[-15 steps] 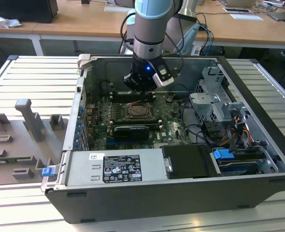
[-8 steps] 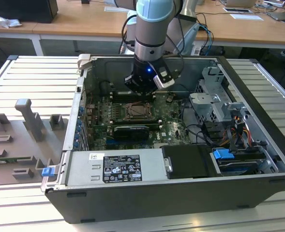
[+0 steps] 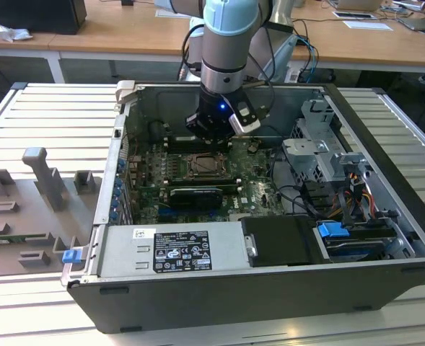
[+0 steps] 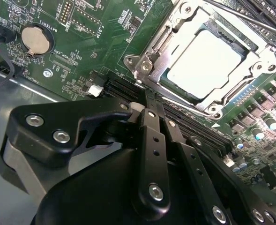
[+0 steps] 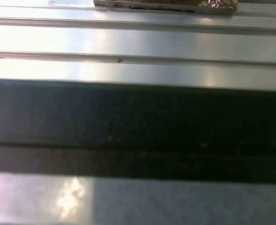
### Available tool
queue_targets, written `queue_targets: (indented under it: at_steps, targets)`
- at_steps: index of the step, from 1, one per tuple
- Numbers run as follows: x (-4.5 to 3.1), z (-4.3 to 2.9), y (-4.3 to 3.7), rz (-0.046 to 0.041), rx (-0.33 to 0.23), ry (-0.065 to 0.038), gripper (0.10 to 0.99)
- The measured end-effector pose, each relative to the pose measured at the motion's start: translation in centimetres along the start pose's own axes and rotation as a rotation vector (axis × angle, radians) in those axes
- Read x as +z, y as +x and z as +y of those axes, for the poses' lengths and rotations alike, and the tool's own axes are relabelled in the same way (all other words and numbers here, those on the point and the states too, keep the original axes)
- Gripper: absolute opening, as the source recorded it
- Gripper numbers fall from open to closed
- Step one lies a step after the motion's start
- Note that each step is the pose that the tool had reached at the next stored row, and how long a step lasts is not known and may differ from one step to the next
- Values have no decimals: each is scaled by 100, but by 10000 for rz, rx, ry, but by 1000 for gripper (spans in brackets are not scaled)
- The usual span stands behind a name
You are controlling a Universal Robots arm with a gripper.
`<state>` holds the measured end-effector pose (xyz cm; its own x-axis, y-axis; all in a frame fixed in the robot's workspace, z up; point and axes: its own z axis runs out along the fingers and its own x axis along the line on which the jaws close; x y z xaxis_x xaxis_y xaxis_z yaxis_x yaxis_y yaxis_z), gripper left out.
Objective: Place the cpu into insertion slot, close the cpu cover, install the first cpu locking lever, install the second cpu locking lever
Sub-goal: 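Install the first cpu locking lever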
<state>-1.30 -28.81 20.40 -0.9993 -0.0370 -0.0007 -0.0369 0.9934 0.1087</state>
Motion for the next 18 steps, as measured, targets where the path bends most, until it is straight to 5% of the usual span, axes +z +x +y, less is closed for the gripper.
queue_targets:
  at_steps: [18]
  targets:
    - [-8,1,0,0,15,87,106]
